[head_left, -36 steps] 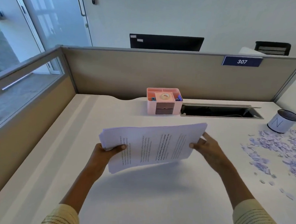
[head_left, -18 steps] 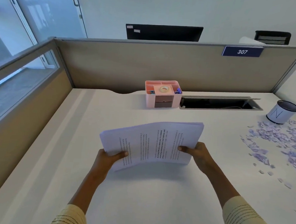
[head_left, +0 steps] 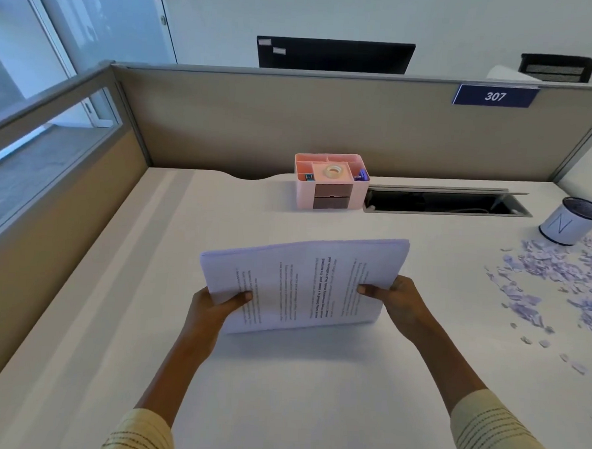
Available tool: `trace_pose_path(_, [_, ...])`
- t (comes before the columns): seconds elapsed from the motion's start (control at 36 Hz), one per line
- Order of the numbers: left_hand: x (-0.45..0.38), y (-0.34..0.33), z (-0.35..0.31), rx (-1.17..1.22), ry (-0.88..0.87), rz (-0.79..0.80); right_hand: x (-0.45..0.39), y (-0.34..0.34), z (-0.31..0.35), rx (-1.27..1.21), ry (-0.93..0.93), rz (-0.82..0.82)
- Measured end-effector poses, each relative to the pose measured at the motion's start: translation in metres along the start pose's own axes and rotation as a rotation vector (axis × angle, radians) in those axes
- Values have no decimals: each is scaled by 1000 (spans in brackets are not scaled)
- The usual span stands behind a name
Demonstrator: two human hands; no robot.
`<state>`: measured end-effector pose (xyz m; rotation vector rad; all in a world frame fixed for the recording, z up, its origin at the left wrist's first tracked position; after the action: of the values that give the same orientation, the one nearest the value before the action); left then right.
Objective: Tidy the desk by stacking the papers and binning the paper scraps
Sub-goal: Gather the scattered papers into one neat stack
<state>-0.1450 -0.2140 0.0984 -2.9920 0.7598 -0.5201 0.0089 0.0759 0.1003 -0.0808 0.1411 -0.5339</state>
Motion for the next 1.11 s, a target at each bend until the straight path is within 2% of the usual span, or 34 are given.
trace_pose_path(0.25, [2, 2, 4, 21, -28, -12, 1, -4, -7, 20, -14, 2])
trace_pose_path(0.39, [0, -4, 9, 7, -15, -9, -1, -14, -6, 55, -21, 67])
trace_pose_path(0.61, [-4, -2, 12, 10, 35, -148, -1, -7, -1, 106, -18, -45])
trace_pose_path(0.83, [1, -11, 23, -13, 112, -127, 5, -5, -3, 177, -74, -65])
trace_pose_path(1.11, [2, -9, 24, -12, 128, -176, 6, -4, -6, 176, -90, -41])
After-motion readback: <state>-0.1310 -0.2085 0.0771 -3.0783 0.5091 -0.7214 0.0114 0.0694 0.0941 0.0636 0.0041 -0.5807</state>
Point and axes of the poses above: each hand's wrist, its own x-axis away from the middle knuckle, its own y-axis out of the back of the hand, z = x × y, the point moved 6 cm from there along -x, towards the middle knuckle, and after that the axes turned 11 degrees about y, right-handed, at the moved point
